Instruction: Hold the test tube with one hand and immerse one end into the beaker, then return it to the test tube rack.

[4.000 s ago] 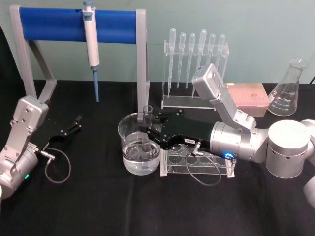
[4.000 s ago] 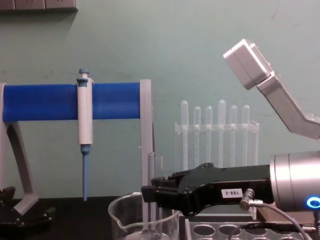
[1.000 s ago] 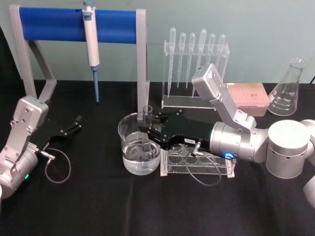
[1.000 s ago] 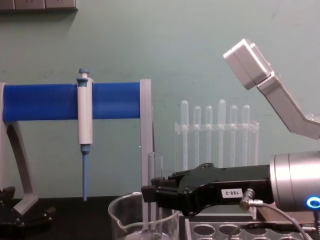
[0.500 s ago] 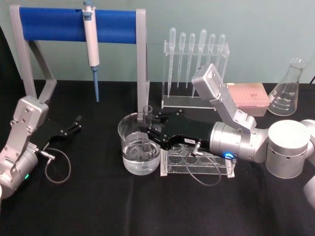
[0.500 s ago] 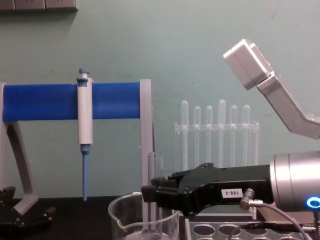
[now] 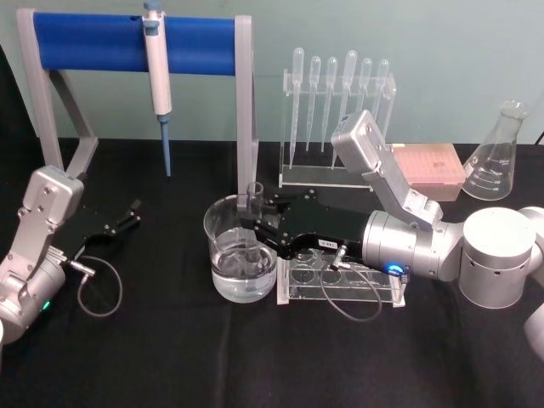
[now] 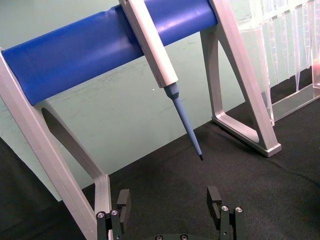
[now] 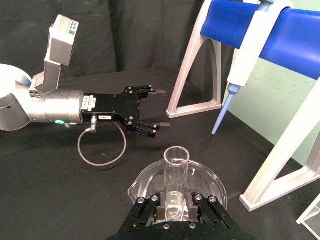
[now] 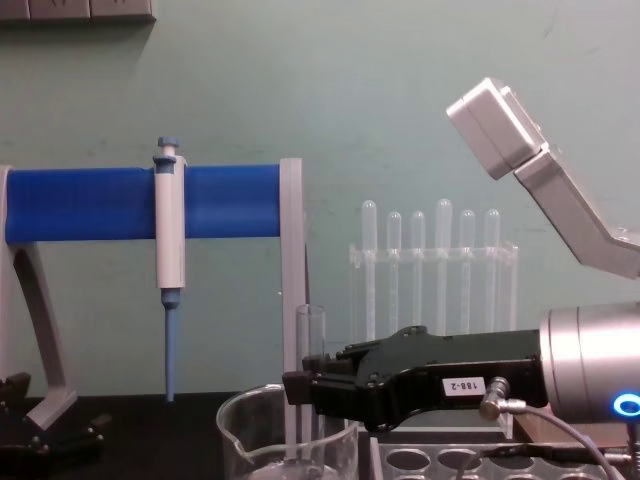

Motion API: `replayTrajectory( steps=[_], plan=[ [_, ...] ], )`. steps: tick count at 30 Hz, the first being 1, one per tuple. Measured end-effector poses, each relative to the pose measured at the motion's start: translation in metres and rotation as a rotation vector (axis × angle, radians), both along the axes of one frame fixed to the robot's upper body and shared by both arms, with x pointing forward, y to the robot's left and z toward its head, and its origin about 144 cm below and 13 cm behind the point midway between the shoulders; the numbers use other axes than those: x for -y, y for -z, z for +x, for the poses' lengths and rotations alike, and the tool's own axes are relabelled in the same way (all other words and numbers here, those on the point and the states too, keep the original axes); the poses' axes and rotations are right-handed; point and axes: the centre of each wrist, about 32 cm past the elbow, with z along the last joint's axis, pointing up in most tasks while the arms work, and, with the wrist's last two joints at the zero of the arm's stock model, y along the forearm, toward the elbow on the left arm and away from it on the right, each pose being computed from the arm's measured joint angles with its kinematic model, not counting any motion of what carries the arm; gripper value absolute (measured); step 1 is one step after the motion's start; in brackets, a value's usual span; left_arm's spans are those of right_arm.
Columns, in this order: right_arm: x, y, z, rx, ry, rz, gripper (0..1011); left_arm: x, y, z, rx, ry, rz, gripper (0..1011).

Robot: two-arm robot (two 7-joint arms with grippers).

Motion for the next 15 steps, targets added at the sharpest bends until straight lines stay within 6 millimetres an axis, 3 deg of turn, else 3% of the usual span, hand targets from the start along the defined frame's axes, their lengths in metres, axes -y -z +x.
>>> replayTrajectory(
  steps=[15],
  plan=[
    [0.0,0.0,0.0,0.0,0.0,0.0,234,0.0,0.0,0.0,0.0,0.0,0.0,1000]
  ],
)
